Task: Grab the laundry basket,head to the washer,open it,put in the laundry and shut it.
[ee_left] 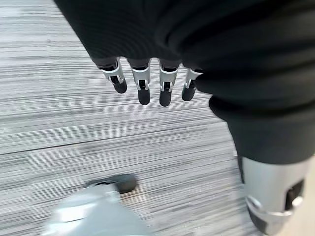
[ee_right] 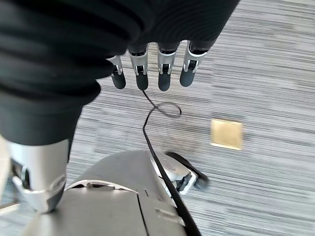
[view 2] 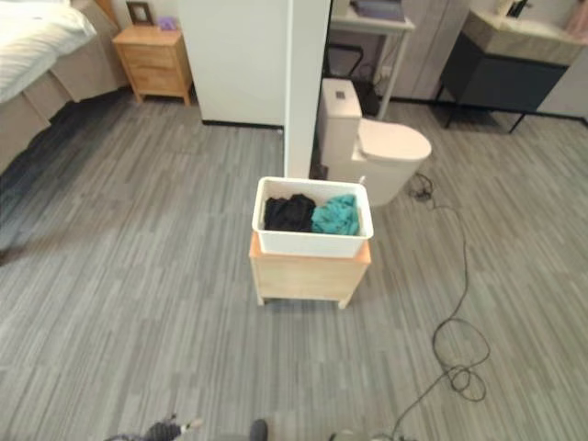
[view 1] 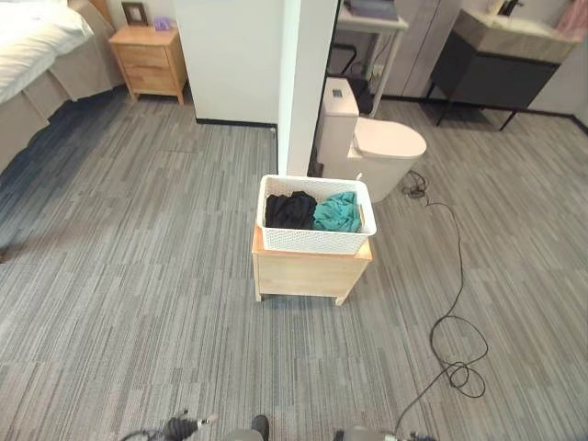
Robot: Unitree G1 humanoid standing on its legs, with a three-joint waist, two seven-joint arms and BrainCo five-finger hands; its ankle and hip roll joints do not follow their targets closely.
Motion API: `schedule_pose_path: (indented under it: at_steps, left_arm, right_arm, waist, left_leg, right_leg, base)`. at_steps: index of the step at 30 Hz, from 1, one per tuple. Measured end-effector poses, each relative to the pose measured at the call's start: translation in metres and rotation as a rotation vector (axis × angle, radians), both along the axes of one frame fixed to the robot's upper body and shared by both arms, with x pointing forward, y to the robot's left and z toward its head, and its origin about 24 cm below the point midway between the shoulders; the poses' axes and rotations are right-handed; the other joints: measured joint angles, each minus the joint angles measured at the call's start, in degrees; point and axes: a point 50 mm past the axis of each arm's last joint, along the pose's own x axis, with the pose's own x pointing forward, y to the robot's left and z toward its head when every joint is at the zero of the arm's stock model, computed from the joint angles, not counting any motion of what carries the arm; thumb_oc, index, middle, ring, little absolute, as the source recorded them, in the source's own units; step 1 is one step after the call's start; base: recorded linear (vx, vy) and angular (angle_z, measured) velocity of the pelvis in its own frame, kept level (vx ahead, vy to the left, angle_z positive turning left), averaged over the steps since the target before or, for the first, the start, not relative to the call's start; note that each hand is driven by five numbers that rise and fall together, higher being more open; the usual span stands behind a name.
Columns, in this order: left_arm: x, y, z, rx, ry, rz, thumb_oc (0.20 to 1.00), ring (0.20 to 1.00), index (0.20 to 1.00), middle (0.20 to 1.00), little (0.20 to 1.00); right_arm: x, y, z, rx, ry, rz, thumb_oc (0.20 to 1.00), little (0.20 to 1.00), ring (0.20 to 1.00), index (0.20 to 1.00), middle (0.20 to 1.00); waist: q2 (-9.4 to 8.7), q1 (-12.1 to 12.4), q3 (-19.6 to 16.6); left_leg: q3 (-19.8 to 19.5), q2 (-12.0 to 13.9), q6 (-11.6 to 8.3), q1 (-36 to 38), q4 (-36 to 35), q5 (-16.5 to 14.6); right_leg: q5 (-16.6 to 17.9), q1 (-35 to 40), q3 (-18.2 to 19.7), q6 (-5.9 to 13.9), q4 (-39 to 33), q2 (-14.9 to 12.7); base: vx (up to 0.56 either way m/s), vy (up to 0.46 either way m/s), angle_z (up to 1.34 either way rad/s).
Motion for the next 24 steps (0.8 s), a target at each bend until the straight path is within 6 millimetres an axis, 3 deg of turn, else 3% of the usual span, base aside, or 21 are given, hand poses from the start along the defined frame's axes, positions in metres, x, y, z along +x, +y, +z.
schedule_pose_path:
  at_steps: [2, 3, 4, 6, 7, 8, 9, 11, 13, 15, 18, 19, 20, 21, 23, 24]
  left_arm:
    - [0.003, 0.001, 0.001, 0.005, -0.007, 0.004, 1.0, 1.0, 1.0, 1.0, 1.0]
    - [0.003, 0.001, 0.001, 0.006, -0.008, 0.011, 1.0, 1.0, 1.0, 1.0, 1.0]
    - [0.007, -0.002, 0.001, -0.001, -0.018, 0.006, 1.0, 1.0, 1.0, 1.0, 1.0]
    - [0.006, -0.006, 0.0, -0.013, -0.018, 0.004, 1.0, 1.0, 1.0, 1.0, 1.0]
    - [0.007, -0.01, 0.0, -0.02, -0.023, -0.01, 1.0, 1.0, 1.0, 1.0, 1.0]
    - [0.005, -0.012, -0.001, -0.022, -0.015, -0.017, 1.0, 1.0, 1.0, 1.0, 1.0]
    - [0.003, -0.019, -0.004, -0.04, -0.011, -0.015, 1.0, 1.0, 1.0, 1.0, 1.0]
    - [0.003, -0.029, -0.006, -0.066, -0.011, -0.022, 1.0, 1.0, 1.0, 1.0, 1.0]
    - [0.004, -0.031, -0.006, -0.07, -0.011, -0.024, 1.0, 1.0, 1.0, 1.0, 1.0]
    - [-0.005, -0.022, -0.007, -0.048, 0.008, -0.014, 1.0, 1.0, 1.0, 1.0, 1.0]
    - [-0.005, -0.022, -0.007, -0.053, 0.004, 0.005, 1.0, 1.0, 1.0, 1.0, 1.0]
    - [-0.005, -0.02, -0.006, -0.056, -0.005, 0.027, 1.0, 1.0, 1.0, 1.0, 1.0]
    - [-0.007, -0.017, -0.006, -0.058, -0.006, 0.064, 1.0, 1.0, 1.0, 1.0, 1.0]
    - [-0.001, -0.013, -0.004, -0.057, -0.031, 0.094, 1.0, 1.0, 1.0, 1.0, 1.0]
    - [0.006, -0.005, 0.001, -0.029, -0.053, 0.093, 1.0, 1.0, 1.0, 1.0, 1.0]
    - [0.015, -0.001, 0.005, -0.019, -0.092, 0.087, 1.0, 1.0, 1.0, 1.0, 1.0]
  right_arm:
    - [0.005, 0.003, 0.0, 0.007, -0.013, 0.007, 1.0, 1.0, 1.0, 1.0, 1.0]
    - [0.007, 0.009, -0.001, 0.025, -0.024, 0.003, 1.0, 1.0, 1.0, 1.0, 1.0]
    - [0.007, 0.012, -0.001, 0.033, -0.021, 0.003, 1.0, 1.0, 1.0, 1.0, 1.0]
    - [0.002, 0.019, -0.004, 0.051, -0.01, -0.004, 1.0, 1.0, 1.0, 1.0, 1.0]
    - [-0.004, 0.02, -0.005, 0.058, 0.005, -0.018, 1.0, 1.0, 1.0, 1.0, 1.0]
    - [-0.008, 0.022, -0.007, 0.062, 0.015, -0.023, 1.0, 1.0, 1.0, 1.0, 1.0]
    - [-0.007, 0.017, -0.005, 0.054, 0.007, -0.04, 1.0, 1.0, 1.0, 1.0, 1.0]
    - [-0.006, 0.012, -0.004, 0.043, 0.004, -0.046, 1.0, 1.0, 1.0, 1.0, 1.0]
    - [-0.004, 0.013, -0.004, 0.048, 0.005, -0.045, 1.0, 1.0, 1.0, 1.0, 1.0]
    - [0.003, 0.017, -0.003, 0.068, -0.013, -0.01, 1.0, 1.0, 1.0, 1.0, 1.0]
    - [0.003, 0.022, -0.004, 0.074, -0.012, 0.018, 1.0, 1.0, 1.0, 1.0, 1.0]
    - [0.002, 0.026, -0.005, 0.084, -0.008, 0.027, 1.0, 1.0, 1.0, 1.0, 1.0]
    - [0.003, 0.03, -0.005, 0.087, -0.006, 0.065, 1.0, 1.0, 1.0, 1.0, 1.0]
    - [0.005, 0.036, -0.006, 0.092, -0.003, 0.098, 1.0, 1.0, 1.0, 1.0, 1.0]
    - [0.011, 0.039, -0.005, 0.096, -0.011, 0.11, 1.0, 1.0, 1.0, 1.0, 1.0]
    - [0.017, 0.04, -0.004, 0.096, -0.026, 0.112, 1.0, 1.0, 1.0, 1.0, 1.0]
  waist:
    - [0.08, -0.4, 0.7]
    - [-0.82, -1.7, 1.5]
    - [-1.19, -2.6, 1.8]
    - [-1.86, -3.1, 1.9]
    - [-2.5, -3.5, 1.5]
    - [-3.16, -3.9, 1.4]
    - [-1.76, -4.2, 1.5]
    - [0.44, -4.8, 1.1]
    - [0.48, -4.8, 1.1]
    - [-0.78, -4.6, 0.1]
    - [-1.33, -4.5, -0.7]
    - [-1.89, -4.0, -1.1]
    - [-2.47, -3.4, -0.9]
    - [-4.33, -2.3, -0.1]
    - [-6.19, -2.0, 1.0]
    - [-7.17, -1.1, 2.0]
  left_leg:
    - [-0.1, 0.3, -0.83, 1.9, -1.0, -1.0]
    - [-1.1, -0.3, -1.5, 4.0, -1.6, -1.7]
    - [-2.9, -0.4, -1.88, 5.2, -1.6, -3.4]
    - [-4.4, -0.4, -2.43, 6.9, -1.6, -4.7]
    - [-6.2, -0.4, -3.18, 8.6, -1.6, -7.1]
    - [-7.0, -0.4, -3.9, 10.0, -1.0, -8.4]
    - [-7.4, 1.6, -5.16, 11.0, -0.8, -9.9]
    - [-7.2, 4.2, -6.43, 11.2, 0.4, -10.1]
    - [-7.0, 6.3, -9.46, 12.0, 2.5, -8.2]
    - [-7.5, 8.4, -13.53, 12.4, 9.5, -5.9]
    - [-7.2, 9.0, -15.72, 7.6, 20.7, -4.2]
    - [-7.7, 9.0, -17.23, 4.6, 27.1, -1.7]
    - [-8.9, 8.1, -16.02, 0.3, 35.0, 3.0]
    - [-10.5, 6.0, -14.37, -5.4, 45.4, 6.5]
    - [-9.9, 5.5, -10.18, -12.2, 48.3, 0.4]
    - [-9.2, 6.1, -9.37, -15.6, 45.1, -0.4]
  right_leg:
    - [4.1, 0.1, -0.3, 0.91, -14.5, 2.1]
    - [9.2, -1.0, 0.0, 2.35, -23.3, 2.4]
    - [12.3, -1.6, 3.6, 3.38, -26.9, 3.1]
    - [14.7, -1.3, 6.2, 3.2, -29.8, 3.3]
    - [14.6, -1.6, 6.9, 3.11, -29.7, 3.0]
    - [17.2, -0.6, 6.8, 2.84, -29.1, 2.6]
    - [18.3, -0.5, 5.8, 3.19, -26.9, 3.6]
    - [18.5, 0.4, 4.8, 2.61, -25.2, 5.6]
    - [17.9, 2.7, 4.3, -1.43, -23.9, 7.3]
    - [13.9, 6.6, 3.8, -3.87, -22.0, 9.5]
    - [11.6, 8.9, 2.5, -5.33, -22.6, 11.2]
    - [10.9, 9.5, 2.7, -6.36, -22.8, 12.1]
    - [10.8, 10.2, 3.1, -7.78, -22.9, 12.3]
    - [10.5, 11.7, 4.6, -8.26, -23.6, 11.6]
    - [9.4, 15.2, 5.3, -9.88, -26.3, 10.6]
    - [9.4, 16.0, 5.4, -9.82, -26.8, 10.2]
  base:
    - [0.37, -0.097, 0.08]
    - [0.39, -0.095, 0.45]
    - [0.53, -0.146, 0.69]
    - [0.37, -0.132, 0.69]
    - [0.25, -0.103, 0.67]
    - [0.39, -0.168, 0.59]
    - [0.3, -0.155, 0.58]
    - [0.44, -0.259, 0.52]
    - [0.38, -0.277, 0.36]
    - [0.33, -0.355, 0.03]
    - [0.15, -0.292, 0.06]
    - [0.08, -0.26, -0.17]
    - [0.12, -0.266, -0.4]
    - [0.08, -0.099, -0.27]
    - [0.12, -0.053, 0.02]
    - [0.15, 0.025, -0.07]
